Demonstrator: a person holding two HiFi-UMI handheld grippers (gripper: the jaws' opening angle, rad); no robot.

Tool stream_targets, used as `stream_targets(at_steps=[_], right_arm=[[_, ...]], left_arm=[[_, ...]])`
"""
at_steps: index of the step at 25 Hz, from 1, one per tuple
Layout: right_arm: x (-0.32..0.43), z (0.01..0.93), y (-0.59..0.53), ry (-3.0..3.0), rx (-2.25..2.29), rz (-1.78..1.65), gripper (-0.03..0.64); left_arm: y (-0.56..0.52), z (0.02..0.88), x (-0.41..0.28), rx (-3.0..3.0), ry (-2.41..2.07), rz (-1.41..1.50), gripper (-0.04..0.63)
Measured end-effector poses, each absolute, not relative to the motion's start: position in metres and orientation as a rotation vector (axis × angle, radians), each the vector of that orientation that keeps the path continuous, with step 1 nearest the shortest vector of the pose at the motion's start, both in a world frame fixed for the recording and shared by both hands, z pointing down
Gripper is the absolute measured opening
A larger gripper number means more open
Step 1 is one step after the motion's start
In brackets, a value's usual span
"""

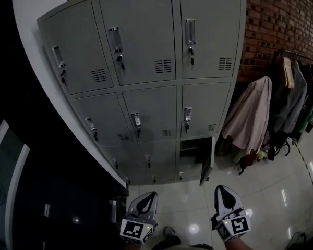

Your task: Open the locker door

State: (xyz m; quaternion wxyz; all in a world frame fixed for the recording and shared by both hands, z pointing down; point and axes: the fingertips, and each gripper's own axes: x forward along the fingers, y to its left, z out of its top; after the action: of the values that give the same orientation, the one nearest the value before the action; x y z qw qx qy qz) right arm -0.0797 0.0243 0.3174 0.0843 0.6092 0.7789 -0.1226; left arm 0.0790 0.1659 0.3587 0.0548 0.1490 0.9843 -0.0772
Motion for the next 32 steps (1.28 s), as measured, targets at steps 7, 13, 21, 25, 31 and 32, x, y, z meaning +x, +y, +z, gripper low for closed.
stream_targets(at_steps=[7, 13, 21, 25, 31, 32], right_arm=[[-0.033, 0.282, -0.062, 2.247, 1.902, -0.290, 0.000], [-0.001, 0.279, -0.183, 2.328, 1.965, -0.201, 0.001], [0.030, 0.274, -0.315, 2.343, 1.988, -0.223, 0.001], [0.047, 0.269, -0.365, 2.345, 1.983, -0.215, 0.000], [0.071, 0.237, -0.417, 2.290, 1.927, -0.297, 0.002], [0.076, 0.230, -0.424, 2.275, 1.916, -0.314, 0.000]], left_arm=[[0.082, 0.324, 0.119, 0.507, 2.966, -0.247, -0.008], [-0.039, 0.298, 0.138, 0.462, 2.958, -0.277, -0.008], [-0.172, 0.296, 0.168, 0.438, 2.999, -0.240, -0.008], [-0.222, 0.286, 0.183, 0.420, 3.006, -0.239, -0.008], [-0.270, 0.269, 0.211, 0.414, 3.013, -0.268, -0.008], [-0.275, 0.266, 0.216, 0.416, 3.012, -0.274, -0.008]])
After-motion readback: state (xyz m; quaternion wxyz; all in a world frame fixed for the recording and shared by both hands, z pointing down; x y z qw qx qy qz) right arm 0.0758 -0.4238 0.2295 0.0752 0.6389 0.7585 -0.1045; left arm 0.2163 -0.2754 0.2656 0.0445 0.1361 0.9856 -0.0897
